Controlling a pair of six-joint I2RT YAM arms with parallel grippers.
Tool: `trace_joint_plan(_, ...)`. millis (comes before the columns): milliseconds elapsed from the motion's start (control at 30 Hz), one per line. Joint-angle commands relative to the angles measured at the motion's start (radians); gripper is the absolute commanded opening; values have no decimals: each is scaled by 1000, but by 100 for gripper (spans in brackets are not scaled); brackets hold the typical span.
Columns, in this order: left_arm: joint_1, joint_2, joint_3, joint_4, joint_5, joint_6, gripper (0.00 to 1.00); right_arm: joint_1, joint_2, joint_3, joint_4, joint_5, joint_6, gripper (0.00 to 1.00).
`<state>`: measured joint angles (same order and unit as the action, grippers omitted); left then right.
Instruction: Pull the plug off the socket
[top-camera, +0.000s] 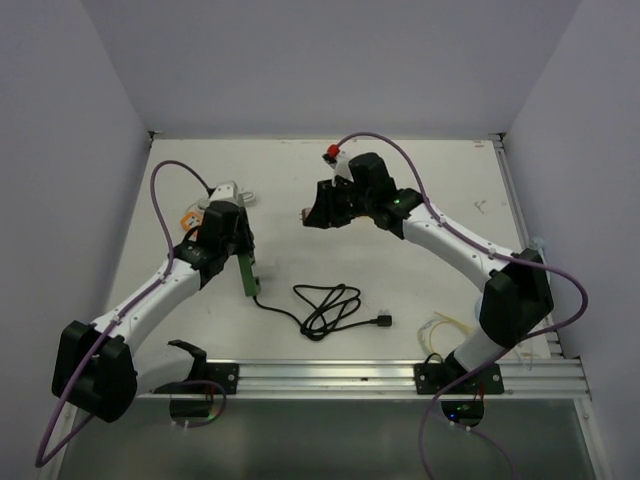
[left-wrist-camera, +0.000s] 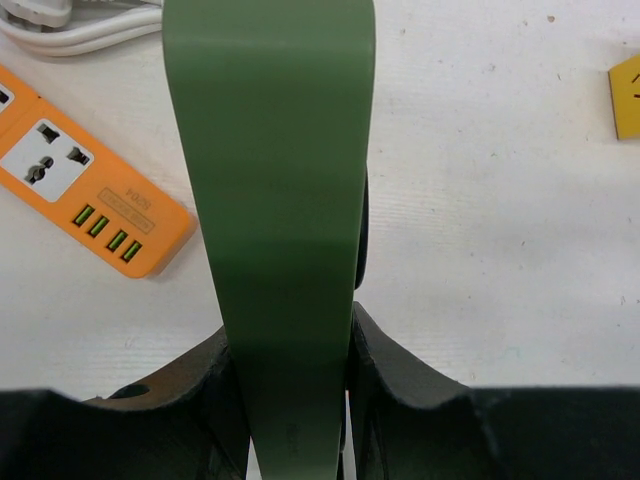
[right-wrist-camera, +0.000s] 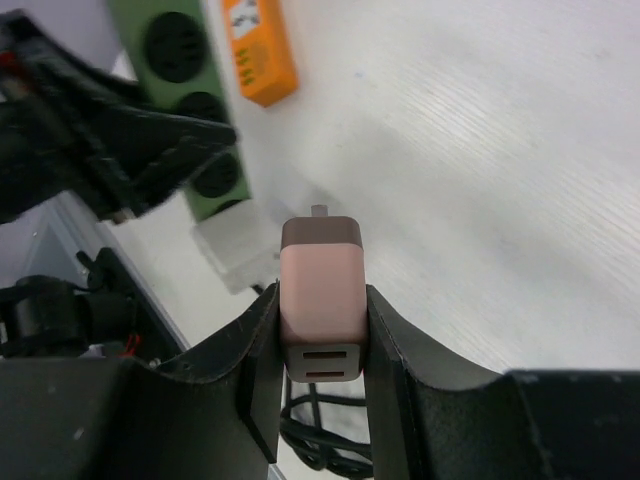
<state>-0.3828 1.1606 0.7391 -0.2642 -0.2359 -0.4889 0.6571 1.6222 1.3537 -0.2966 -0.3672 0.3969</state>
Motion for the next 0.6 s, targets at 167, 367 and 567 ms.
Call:
trace_joint_plan(167, -4, -65, 54, 54, 70, -10, 0, -275, -108, -301, 165, 40, 175, 0)
trace_joint_plan(367, -4, -76, 49, 57, 127, -23, 0, -392, -58, -407, 322, 25, 247, 0)
trace_joint_plan(567, -4, -99, 32, 63, 150, -27, 0, -424, 94, -361, 438, 11, 315, 0)
